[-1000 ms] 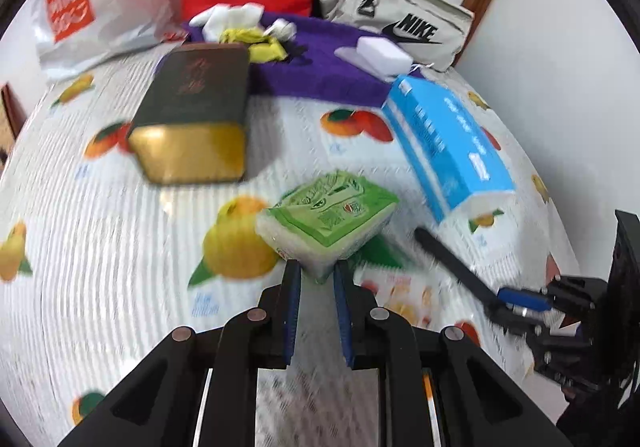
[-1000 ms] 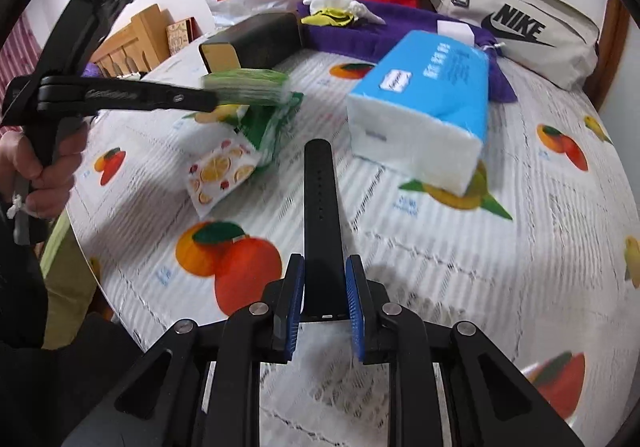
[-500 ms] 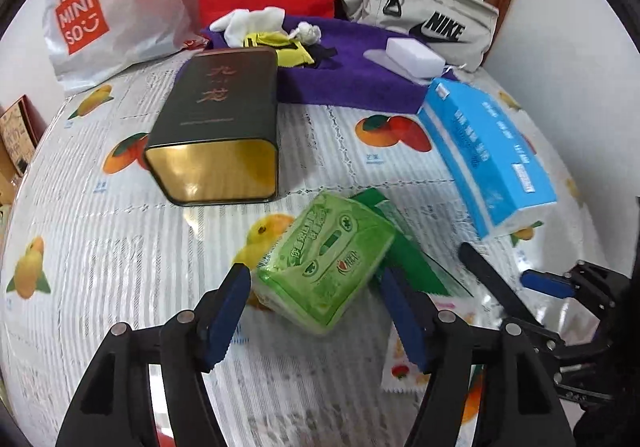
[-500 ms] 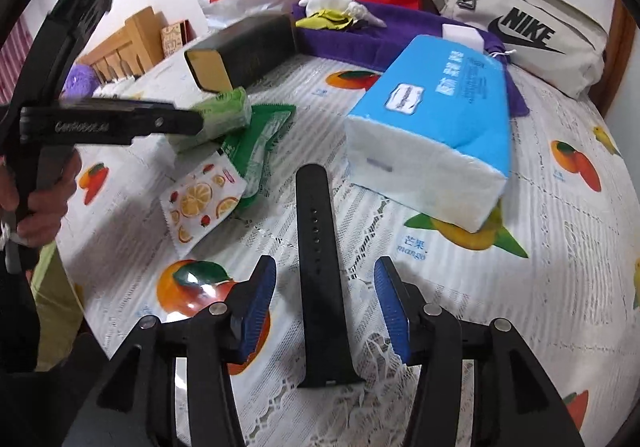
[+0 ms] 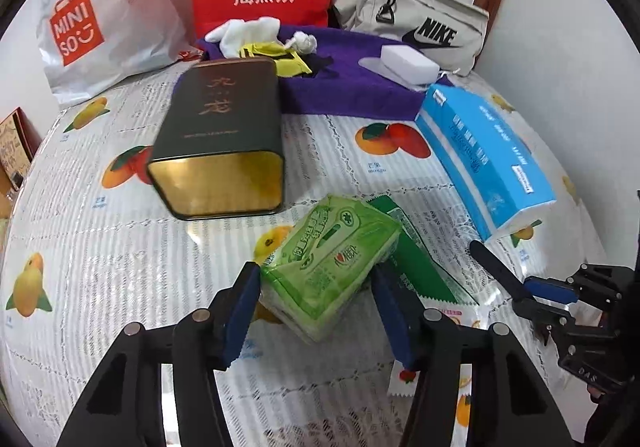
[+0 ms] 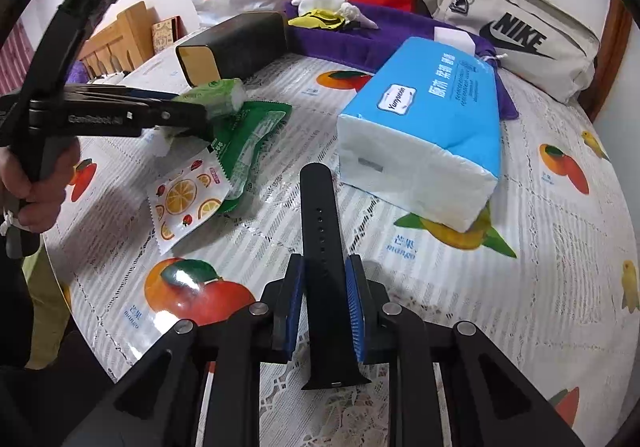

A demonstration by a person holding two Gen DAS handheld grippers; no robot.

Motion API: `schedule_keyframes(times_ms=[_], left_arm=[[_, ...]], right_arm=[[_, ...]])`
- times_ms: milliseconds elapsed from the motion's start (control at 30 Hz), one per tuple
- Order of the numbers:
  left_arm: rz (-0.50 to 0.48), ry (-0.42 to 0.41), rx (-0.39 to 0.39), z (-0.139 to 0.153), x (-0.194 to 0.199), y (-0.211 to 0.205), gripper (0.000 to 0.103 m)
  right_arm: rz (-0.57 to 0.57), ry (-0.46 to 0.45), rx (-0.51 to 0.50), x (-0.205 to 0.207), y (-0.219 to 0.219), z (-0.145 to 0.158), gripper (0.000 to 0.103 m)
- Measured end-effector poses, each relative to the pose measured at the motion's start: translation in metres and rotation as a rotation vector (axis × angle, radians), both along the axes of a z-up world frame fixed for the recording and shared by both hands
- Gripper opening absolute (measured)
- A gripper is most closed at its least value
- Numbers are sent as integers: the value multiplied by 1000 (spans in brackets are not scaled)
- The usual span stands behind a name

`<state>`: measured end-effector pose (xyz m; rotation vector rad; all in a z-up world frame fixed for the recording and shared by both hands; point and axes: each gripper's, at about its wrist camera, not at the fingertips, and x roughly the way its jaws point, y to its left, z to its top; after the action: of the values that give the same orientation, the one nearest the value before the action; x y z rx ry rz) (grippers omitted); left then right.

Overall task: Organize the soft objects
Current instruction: 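Carry the green pack with the left tool while the right tool carries the strap toward the towel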

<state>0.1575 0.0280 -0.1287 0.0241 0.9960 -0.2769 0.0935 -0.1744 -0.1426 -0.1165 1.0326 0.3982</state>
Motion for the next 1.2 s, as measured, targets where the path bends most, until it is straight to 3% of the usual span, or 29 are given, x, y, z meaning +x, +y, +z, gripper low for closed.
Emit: schedule_keyframes(times_ms=[167,467,633,767,900,1000,1200], left_arm=[[32,10,-25,4,-15,22,52],[88,27,-1,-1,-29,44,52],[101,26,11,-4,-28,42,58],[108,45,-4,-12,-23,43,64],[100,21,-6,-15,-23,41,61],[97,13,-4,-11,-27,41,60],[112,23,-10,-16,-25,43,62]], right_arm=[[-41,14,8,-4,-8,4,21],[-120,51,18,-8,-26,-2,22],[-144,55,59,1,-29,-2,24],[-126,33,49,7,-24,-4,25],[-104,-3,8,6,-17,-5,21],[-111,22,62,2,-23,1,21],[-122,28,57,-3,-25,-4,21]])
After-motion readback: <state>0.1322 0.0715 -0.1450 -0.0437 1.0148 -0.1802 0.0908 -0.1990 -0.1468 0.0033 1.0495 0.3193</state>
